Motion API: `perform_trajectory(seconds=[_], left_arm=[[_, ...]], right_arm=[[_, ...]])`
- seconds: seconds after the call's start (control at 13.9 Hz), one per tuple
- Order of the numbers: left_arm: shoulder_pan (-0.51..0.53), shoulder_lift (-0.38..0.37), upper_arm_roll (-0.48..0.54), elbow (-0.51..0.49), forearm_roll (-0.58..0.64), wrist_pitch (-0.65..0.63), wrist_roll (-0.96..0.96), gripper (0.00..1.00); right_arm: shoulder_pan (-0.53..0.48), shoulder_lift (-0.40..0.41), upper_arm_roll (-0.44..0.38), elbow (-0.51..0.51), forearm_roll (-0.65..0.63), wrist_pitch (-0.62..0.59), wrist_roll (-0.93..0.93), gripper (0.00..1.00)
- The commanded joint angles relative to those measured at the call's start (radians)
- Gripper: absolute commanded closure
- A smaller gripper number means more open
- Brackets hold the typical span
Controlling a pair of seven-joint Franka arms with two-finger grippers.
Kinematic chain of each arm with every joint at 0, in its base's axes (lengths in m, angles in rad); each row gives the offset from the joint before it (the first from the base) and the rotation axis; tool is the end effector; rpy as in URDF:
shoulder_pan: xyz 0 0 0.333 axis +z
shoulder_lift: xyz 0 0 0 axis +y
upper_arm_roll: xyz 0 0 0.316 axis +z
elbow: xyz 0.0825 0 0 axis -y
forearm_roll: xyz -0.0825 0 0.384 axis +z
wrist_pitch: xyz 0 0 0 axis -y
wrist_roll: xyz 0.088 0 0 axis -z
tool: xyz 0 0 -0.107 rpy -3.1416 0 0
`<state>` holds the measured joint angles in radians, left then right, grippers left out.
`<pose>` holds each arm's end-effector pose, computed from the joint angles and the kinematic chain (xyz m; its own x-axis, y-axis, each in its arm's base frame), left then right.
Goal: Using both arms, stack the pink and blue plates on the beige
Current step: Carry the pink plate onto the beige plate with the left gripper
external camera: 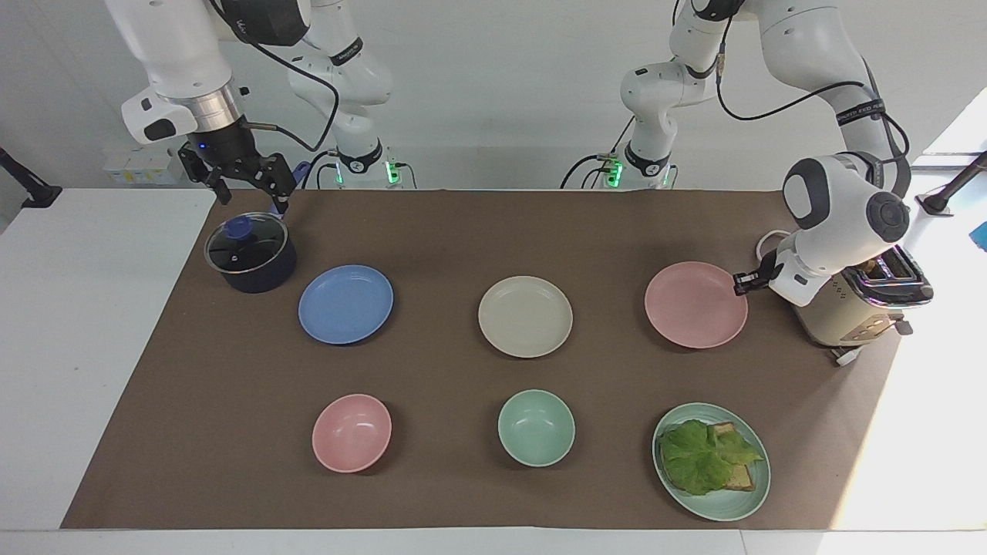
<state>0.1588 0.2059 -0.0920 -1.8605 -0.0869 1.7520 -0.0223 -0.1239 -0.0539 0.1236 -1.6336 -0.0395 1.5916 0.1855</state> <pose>0.5722 0.0326 0.3874 0.9453 0.0972 -0.3113 0.1305 -0.9875 0.0882 0.5395 -0.0025 0.6260 0.9828 -0.1838 0.0198 -0.1845 -0.9819 0.0432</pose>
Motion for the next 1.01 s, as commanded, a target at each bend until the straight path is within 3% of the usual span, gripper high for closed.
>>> perform_trajectory(seconds=[0.0, 0.22, 0.5, 0.93], left_arm=[[-0.056, -0.011, 0.009, 0.095, -0.082, -0.143, -0.062, 1.0], [-0.21, -0.022, 0.003, 0.09, -0.091, -0.117, -0.284, 1.0], [-0.396, -0.039, 0.003, 0.026, -0.183, 0.062, -0.46, 1.0], [-0.548, -0.008, 0.003, -0.14, -0.208, 0.38, -0.484, 1.0]], right_arm=[[-0.01, 0.006, 0.001, 0.017, 0.018, -0.022, -0.023, 0.0], [-0.01, 0.006, 0.001, 0.015, 0.018, -0.022, -0.024, 0.0], [-0.01, 0.005, 0.001, 0.009, 0.018, -0.024, -0.024, 0.0], [-0.011, 0.003, 0.001, 0.006, 0.016, -0.021, -0.026, 0.0]])
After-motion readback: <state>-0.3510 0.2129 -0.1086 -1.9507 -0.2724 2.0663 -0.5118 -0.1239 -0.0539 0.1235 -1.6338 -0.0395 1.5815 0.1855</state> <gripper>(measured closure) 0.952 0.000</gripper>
